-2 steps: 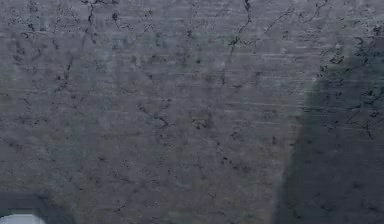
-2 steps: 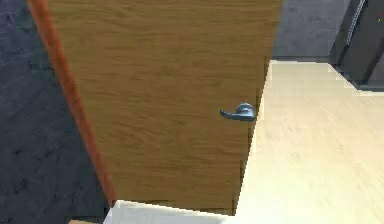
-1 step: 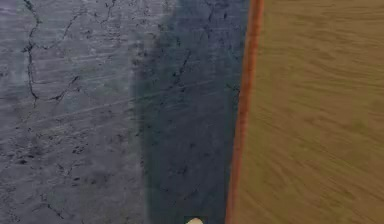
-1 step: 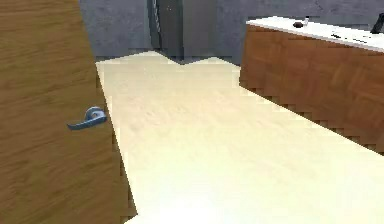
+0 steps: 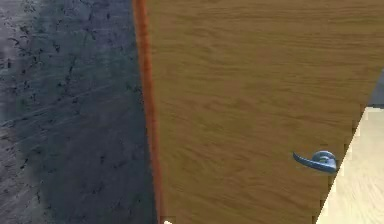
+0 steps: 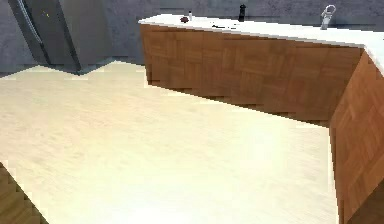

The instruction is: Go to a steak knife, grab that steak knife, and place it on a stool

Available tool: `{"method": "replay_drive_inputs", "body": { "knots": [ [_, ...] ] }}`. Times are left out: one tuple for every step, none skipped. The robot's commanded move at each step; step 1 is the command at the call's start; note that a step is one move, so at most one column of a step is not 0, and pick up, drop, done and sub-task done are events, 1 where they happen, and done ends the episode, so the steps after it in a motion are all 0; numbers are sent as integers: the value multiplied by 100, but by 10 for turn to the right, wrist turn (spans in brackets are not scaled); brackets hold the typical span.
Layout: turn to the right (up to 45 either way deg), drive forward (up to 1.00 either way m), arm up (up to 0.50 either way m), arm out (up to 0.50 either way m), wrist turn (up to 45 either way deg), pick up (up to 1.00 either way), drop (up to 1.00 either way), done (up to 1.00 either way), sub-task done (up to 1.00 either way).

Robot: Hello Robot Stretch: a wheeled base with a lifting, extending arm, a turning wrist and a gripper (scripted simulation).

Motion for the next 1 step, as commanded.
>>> {"method": "replay_drive_inputs", "body": {
  "knots": [
    [0, 15, 0, 0, 0, 0, 0, 0, 0]
  ]
}}
